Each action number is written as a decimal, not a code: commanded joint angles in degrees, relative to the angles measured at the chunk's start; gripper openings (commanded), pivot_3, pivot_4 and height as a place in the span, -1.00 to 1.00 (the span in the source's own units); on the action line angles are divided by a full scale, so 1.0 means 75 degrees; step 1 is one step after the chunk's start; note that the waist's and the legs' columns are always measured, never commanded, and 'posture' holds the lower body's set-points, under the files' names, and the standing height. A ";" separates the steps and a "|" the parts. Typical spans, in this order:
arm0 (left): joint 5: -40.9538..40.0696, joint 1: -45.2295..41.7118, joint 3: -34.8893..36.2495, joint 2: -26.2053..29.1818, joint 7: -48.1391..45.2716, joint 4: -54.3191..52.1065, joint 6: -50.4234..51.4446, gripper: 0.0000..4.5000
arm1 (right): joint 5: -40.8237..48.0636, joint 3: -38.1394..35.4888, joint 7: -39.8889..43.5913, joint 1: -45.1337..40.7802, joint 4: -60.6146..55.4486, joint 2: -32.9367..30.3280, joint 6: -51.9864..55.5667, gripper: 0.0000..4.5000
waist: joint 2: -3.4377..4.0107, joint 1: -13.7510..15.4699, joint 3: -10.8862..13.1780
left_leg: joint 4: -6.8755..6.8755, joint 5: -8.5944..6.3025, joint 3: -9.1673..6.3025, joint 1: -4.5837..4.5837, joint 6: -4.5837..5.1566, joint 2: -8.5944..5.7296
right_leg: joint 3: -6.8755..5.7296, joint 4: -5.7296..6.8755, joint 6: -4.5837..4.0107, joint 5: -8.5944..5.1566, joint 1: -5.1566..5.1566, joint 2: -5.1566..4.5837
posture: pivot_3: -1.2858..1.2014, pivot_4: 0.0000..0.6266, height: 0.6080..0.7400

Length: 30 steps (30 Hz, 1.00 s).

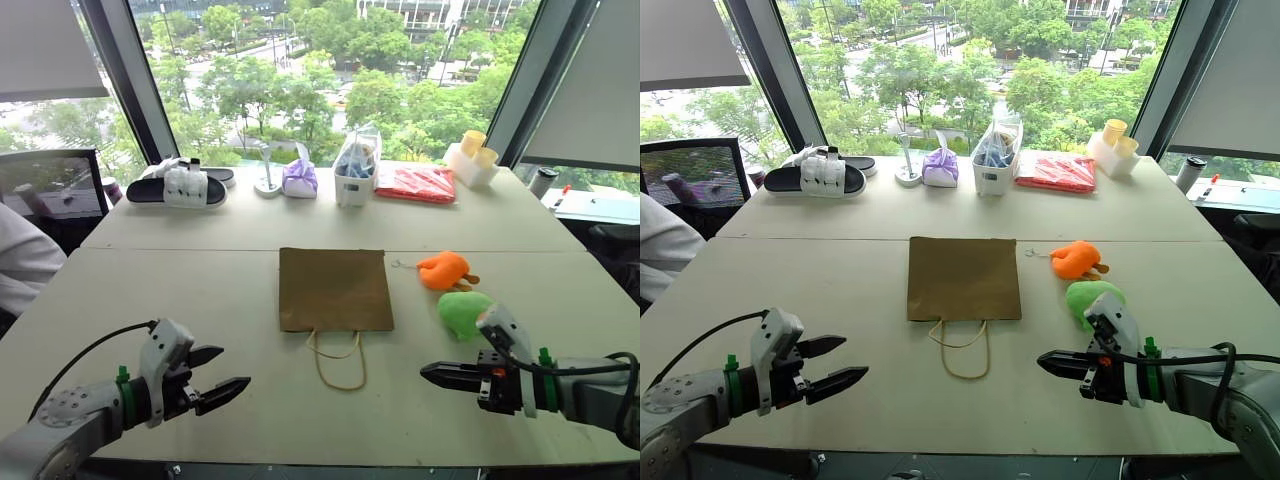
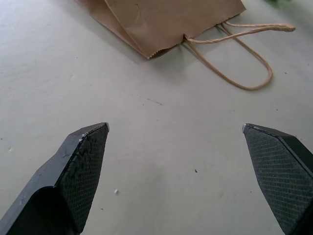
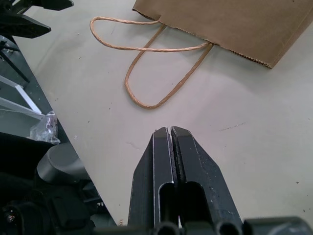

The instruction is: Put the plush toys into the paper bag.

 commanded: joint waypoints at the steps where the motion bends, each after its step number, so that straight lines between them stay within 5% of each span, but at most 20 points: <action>1: -0.0064 -0.0135 0.0166 0.0058 -0.0016 -0.0179 -0.0107 1.00 | 0.0076 -0.0120 -0.0154 -0.0083 -0.0072 0.0122 0.0041 -1.00 | 0.0000 -0.0001 0.0000 | 0.0000 0.0000 0.0000 0.0000 0.0000 0.0000 | 0.0000 0.0000 0.0000 0.0000 0.0000 0.0000 | 0.03 -0.52 1.00; 15: 0.0072 -0.0471 -0.0030 0.0389 -0.0464 0.0156 -0.0166 1.00 | 0.0355 -0.0312 -0.0758 0.0097 -0.0349 0.0431 0.0341 -1.00 | 0.0000 -0.0003 0.0000 | -0.0001 0.0000 0.0002 0.0000 0.0000 -0.0001 | 0.0001 -0.0001 0.0000 0.0000 0.0000 0.0000 | 0.03 -0.52 1.00; 19: 0.0572 -0.1465 -0.0421 0.0523 -0.0820 0.0580 -0.0870 1.00 | 0.0247 -0.0343 -0.0536 0.0373 -0.0446 0.0283 0.0252 -1.00 | -0.0001 0.0037 0.0001 | 0.0002 0.0000 0.0008 -0.0001 0.0000 -0.0003 | -0.0011 -0.0001 -0.0001 0.0000 0.0004 0.0001 | 0.03 -0.52 1.00; 24: 0.2033 -0.2311 -0.1972 0.1048 -0.1989 0.0705 -0.2420 1.00 | 0.0635 -0.1165 -0.0745 0.0749 -0.0682 0.0313 0.0427 -1.00 | 0.0008 -0.0012 -0.0002 | -0.0002 0.0000 0.0017 -0.0003 0.0000 -0.0005 | -0.0004 -0.0012 -0.0001 0.0000 0.0008 -0.0002 | 0.03 -0.52 1.00; 30: 0.3527 -0.4286 -0.4156 -0.0296 -0.2918 0.2717 -0.4533 1.00 | 0.0767 -0.1138 -0.1394 0.0921 -0.1104 0.0701 0.0433 -1.00 | 0.0002 0.0016 -0.0001 | 0.0003 -0.0001 0.0024 -0.0002 0.0004 -0.0006 | -0.0009 -0.0017 -0.0002 0.0003 0.0014 0.0002 | 0.03 -0.52 1.00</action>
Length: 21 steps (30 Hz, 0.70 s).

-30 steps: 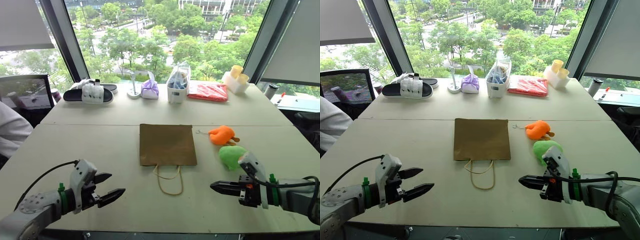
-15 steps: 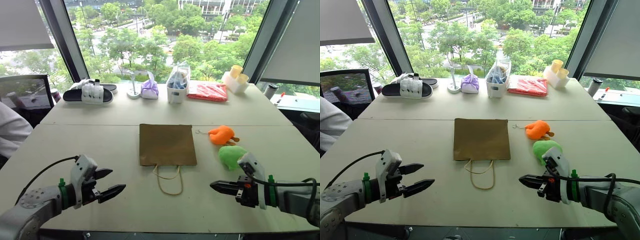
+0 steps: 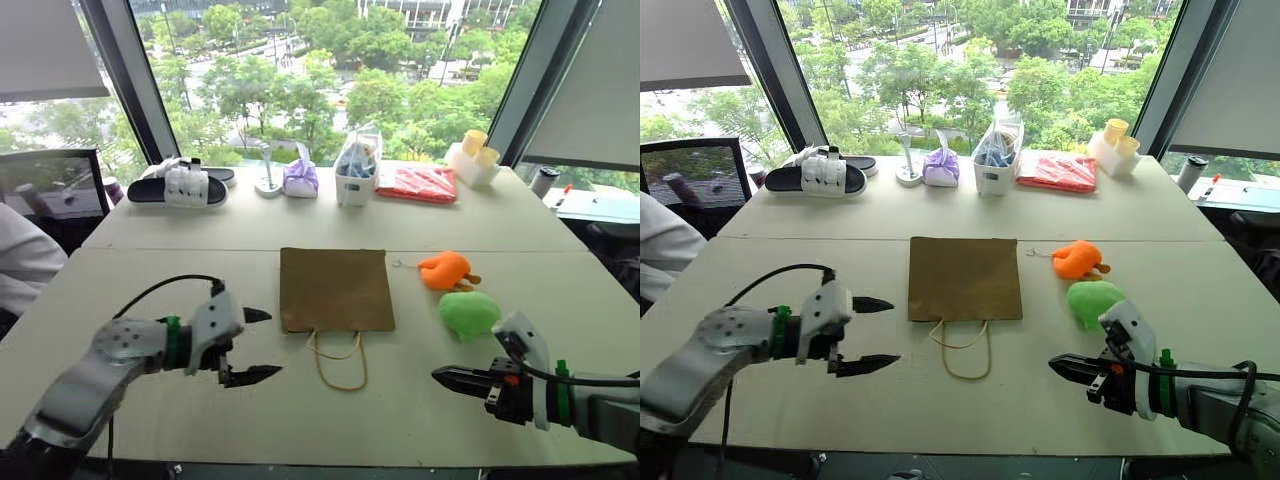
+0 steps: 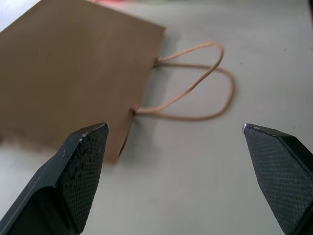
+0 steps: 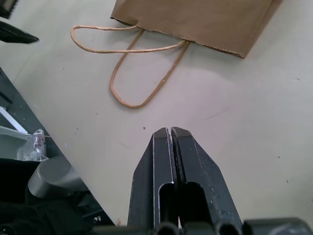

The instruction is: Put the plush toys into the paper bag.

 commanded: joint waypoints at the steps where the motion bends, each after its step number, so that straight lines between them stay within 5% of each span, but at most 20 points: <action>1: 0.1031 -0.0831 -0.0953 -0.0610 -0.0454 0.1363 -0.1538 1.00 | 0.0202 -0.0157 -0.0384 0.0033 -0.0363 0.0180 -0.0015 -1.00 | -0.0001 -0.0012 0.0001 | 0.0001 0.0000 0.0003 0.0001 0.0000 -0.0002 | 0.0003 -0.0001 0.0001 0.0000 0.0001 -0.0001 | 0.03 -0.52 1.00; 6: 0.1720 -0.1961 -0.1519 -0.1738 -0.0717 0.3753 -0.3153 1.00 | 0.0451 -0.0336 -0.0898 0.0191 -0.0654 0.0426 -0.0024 -1.00 | -0.0005 -0.0037 0.0003 | 0.0006 0.0001 0.0000 -0.0004 0.0002 -0.0012 | 0.0001 -0.0003 0.0008 0.0004 -0.0001 0.0000 | 0.03 -0.52 1.00; 9: 0.1796 -0.2350 -0.1526 -0.2153 -0.0866 0.4590 -0.3728 0.60 | 0.0603 -0.0351 -0.1174 0.0381 -0.0882 0.0565 -0.0059 -1.00 | -0.0006 -0.0041 0.0003 | 0.0002 0.0001 0.0001 0.0000 0.0002 -0.0008 | 0.0002 0.0010 0.0036 0.0019 -0.0010 0.0008 | 0.03 -0.52 1.00; 16: 0.1721 -0.3067 -0.1344 -0.2570 -0.1188 0.5357 -0.4030 -0.97 | 0.1026 -0.0025 -0.1981 0.0551 -0.1266 0.1032 -0.0134 -1.00 | -0.0013 -0.0027 0.0006 | 0.0012 0.0001 -0.0024 0.0003 0.0002 -0.0012 | -0.0016 0.0027 0.0041 0.0020 0.0002 0.0009 | 0.03 -0.52 1.00; 21: 0.0614 -0.3907 -0.0361 -0.3399 -0.0350 0.5331 -0.1474 -0.99 | 0.0504 0.0809 -0.2846 -0.0472 -0.1038 0.1629 -0.0491 -1.00 | -0.0022 -0.0045 0.0011 | 0.0016 0.0002 -0.0034 0.0008 0.0003 -0.0012 | -0.0017 0.0038 0.0043 0.0021 0.0004 0.0013 | 0.03 -0.52 1.00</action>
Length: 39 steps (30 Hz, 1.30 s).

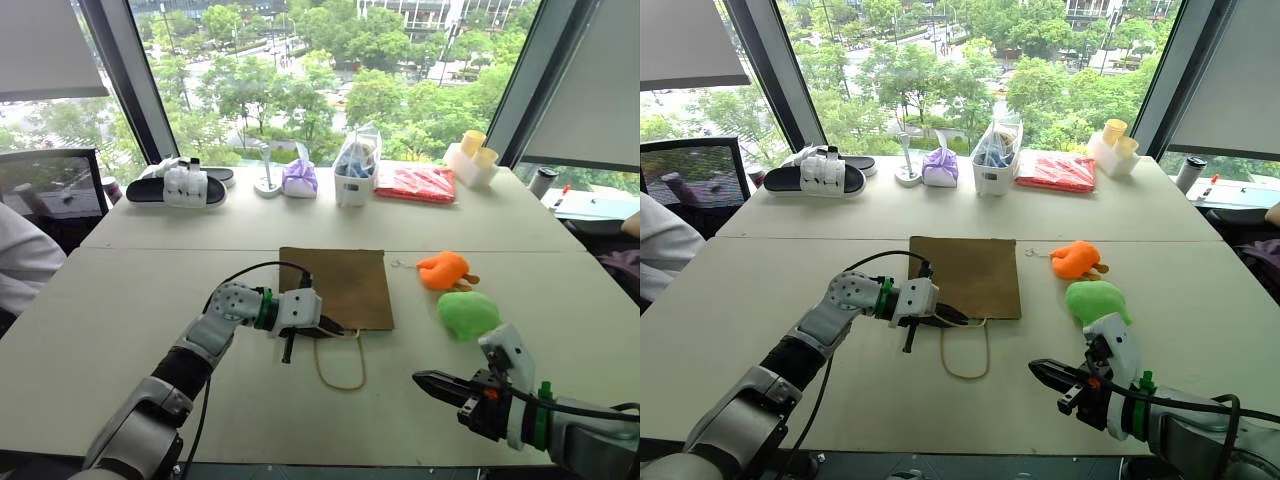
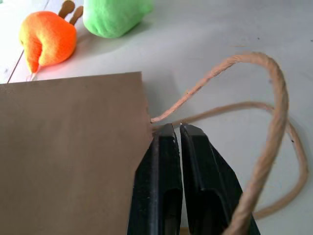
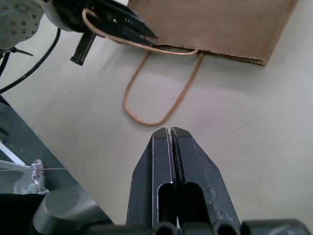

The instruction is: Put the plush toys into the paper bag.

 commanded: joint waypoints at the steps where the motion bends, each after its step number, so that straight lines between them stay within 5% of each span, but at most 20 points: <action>1: -0.0986 -0.0791 0.0908 -0.0558 0.0712 -0.0272 0.1948 -0.99 | -0.0515 0.0498 -0.0685 -0.0922 0.0113 0.0492 -0.0495 -1.00 | -0.0010 -0.0002 0.0006 | 0.0006 0.0001 -0.0007 -0.0003 -0.0001 0.0000 | -0.0002 0.0004 0.0002 0.0000 -0.0001 0.0002 | 0.03 -0.52 1.00; 12: -0.1475 -0.1289 0.1804 -0.1328 0.1912 -0.0433 0.3418 -0.99 | -0.2359 0.2196 0.0028 -0.2622 0.1565 0.0788 -0.1330 -1.00 | -0.0004 -0.0210 0.0000 | -0.0003 0.0007 -0.0021 0.0003 -0.0011 -0.0009 | -0.0012 0.0018 0.0010 -0.0002 -0.0003 0.0013 | 0.03 -0.52 1.00; 26: -0.2596 -0.0869 0.2177 -0.1614 0.2514 -0.2184 0.5315 -0.99 | -0.5085 0.3557 0.0013 -0.4183 0.4690 0.2711 -0.3165 -1.00 | 0.0001 -0.0289 -0.0003 | -0.0004 0.0022 -0.0021 0.0009 -0.0037 -0.0008 | -0.0006 0.0033 0.0005 0.0001 -0.0010 0.0020 | 0.03 -0.52 1.00; 39: -0.2283 -0.0731 0.2147 -0.1489 0.2871 -0.1976 0.4925 -0.99 | -0.4492 0.2702 0.0796 -0.3089 0.2640 0.2002 -0.2049 -1.00 | 0.0003 -0.0359 -0.0003 | -0.0006 0.0024 -0.0029 0.0007 -0.0041 -0.0010 | -0.0005 0.0034 0.0004 0.0001 -0.0009 0.0021 | 0.03 -0.52 1.00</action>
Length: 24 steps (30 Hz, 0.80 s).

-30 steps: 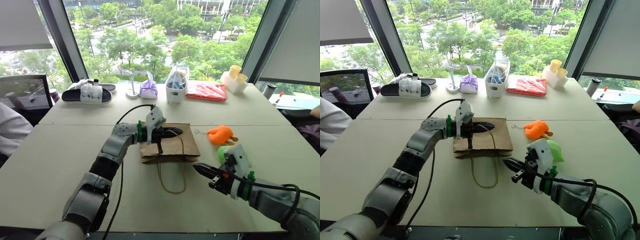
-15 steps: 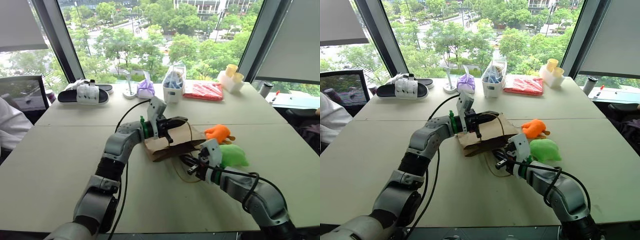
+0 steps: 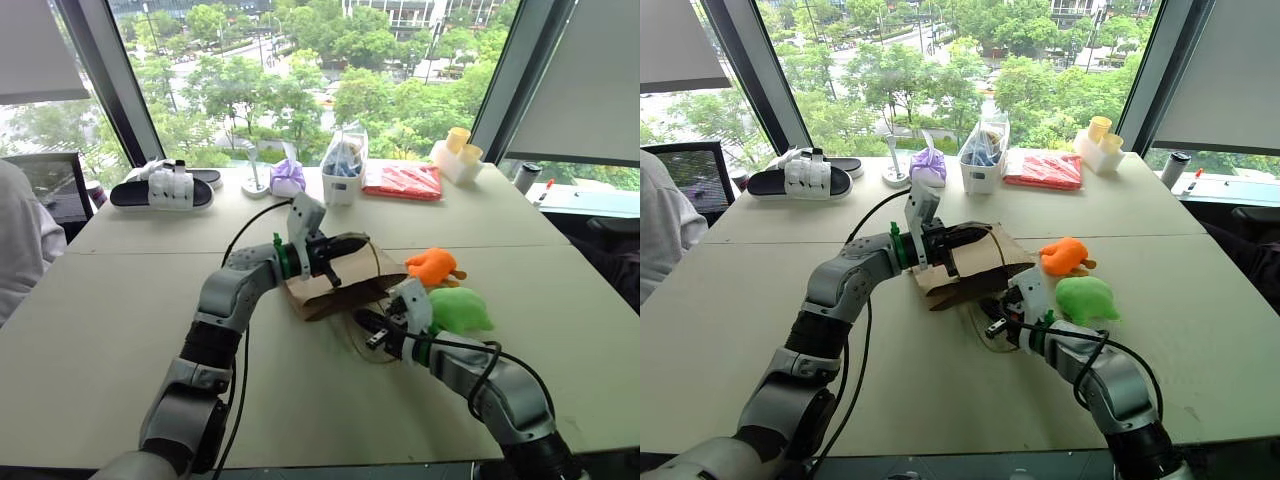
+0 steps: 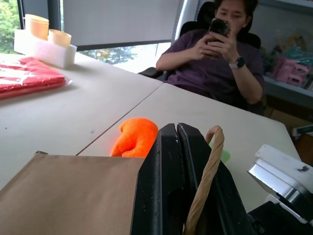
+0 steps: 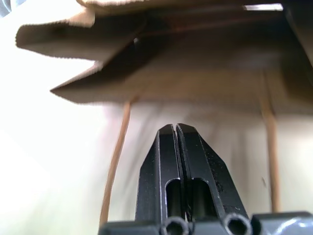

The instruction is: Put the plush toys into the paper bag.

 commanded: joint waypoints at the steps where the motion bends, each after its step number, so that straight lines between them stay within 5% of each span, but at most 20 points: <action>1: -0.0042 0.0055 0.0025 -0.0026 -0.0010 -0.0094 -0.0132 -0.99 | 0.0297 -0.0536 -0.0027 0.0089 -0.0741 -0.0042 0.0113 -1.00 | 0.0000 -0.0008 0.0000 | 0.0000 0.0000 0.0000 0.0001 0.0000 0.0000 | 0.0000 0.0000 0.0000 0.0000 0.0000 0.0000 | 0.03 -0.52 1.00; 10: -0.0019 0.0121 -0.0080 -0.0090 -0.0116 -0.0091 -0.0103 -0.99 | 0.0166 -0.0542 -0.0187 -0.0316 -0.0193 0.0559 -0.0030 -1.00 | 0.0000 -0.0011 -0.0001 | 0.0003 0.0000 0.0002 0.0003 -0.0001 0.0001 | 0.0002 0.0007 0.0000 0.0000 0.0000 0.0001 | 0.03 -0.52 1.00; 24: -0.0777 -0.0288 0.0791 -0.0279 0.0613 -0.0313 0.0648 -0.99 | -0.2163 0.0903 -0.0226 -0.2061 0.4015 0.1717 -0.2107 -1.00 | 0.0000 -0.0044 -0.0004 | 0.0004 0.0020 0.0007 0.0004 -0.0036 -0.0002 | 0.0010 0.0072 -0.0002 0.0001 -0.0033 -0.0001 | 0.03 -0.52 1.00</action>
